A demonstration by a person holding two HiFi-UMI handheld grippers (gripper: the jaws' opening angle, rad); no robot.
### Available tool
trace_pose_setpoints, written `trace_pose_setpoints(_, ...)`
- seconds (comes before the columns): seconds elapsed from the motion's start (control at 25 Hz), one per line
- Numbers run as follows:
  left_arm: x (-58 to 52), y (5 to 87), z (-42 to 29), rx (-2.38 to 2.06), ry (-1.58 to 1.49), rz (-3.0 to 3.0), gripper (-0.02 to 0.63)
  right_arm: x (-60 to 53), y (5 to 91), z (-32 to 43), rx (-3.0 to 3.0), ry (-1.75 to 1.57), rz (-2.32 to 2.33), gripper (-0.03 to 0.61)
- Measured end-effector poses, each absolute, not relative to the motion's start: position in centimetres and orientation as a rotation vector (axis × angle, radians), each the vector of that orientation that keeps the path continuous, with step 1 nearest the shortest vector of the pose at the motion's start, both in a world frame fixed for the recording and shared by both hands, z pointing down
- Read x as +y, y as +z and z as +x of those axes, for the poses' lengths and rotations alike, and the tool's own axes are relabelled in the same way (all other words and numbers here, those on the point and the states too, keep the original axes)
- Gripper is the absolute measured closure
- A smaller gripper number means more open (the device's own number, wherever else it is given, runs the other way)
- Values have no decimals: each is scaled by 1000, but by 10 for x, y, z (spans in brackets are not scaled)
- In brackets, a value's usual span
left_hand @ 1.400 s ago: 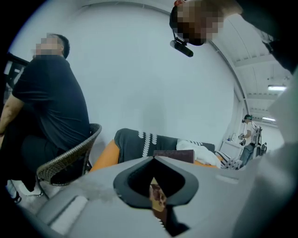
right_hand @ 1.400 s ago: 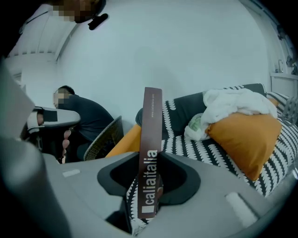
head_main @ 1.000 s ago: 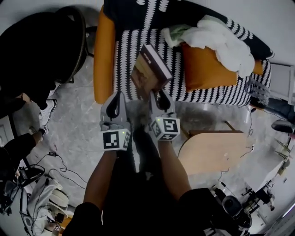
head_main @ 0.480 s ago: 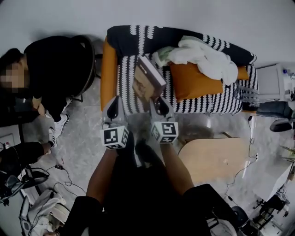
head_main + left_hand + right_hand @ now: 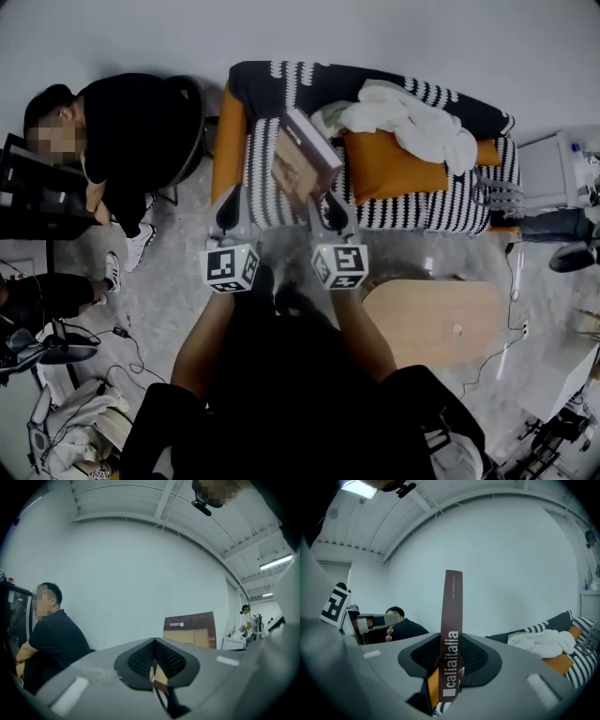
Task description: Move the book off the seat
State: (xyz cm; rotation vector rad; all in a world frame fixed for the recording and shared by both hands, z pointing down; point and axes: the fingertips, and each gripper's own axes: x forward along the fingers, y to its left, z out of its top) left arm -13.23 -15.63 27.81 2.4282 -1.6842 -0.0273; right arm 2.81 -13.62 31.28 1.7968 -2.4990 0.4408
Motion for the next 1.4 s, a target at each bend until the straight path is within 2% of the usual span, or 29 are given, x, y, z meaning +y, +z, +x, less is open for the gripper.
trace_pose_setpoints(0.68, -116, 238, -156, -1590, -88, 2561, 607, -87, 275, -15, -2501, 348, 1819, 436)
trace_pose_setpoints(1.0, -108, 240, -182, -1551, -99, 2559, 607, -79, 262, -41, -2496, 310, 1846, 436)
trace_pose_setpoints(1.4, -108, 242, -182, -1516, -102, 2563, 607, -79, 262, -45, -2493, 325, 1852, 436)
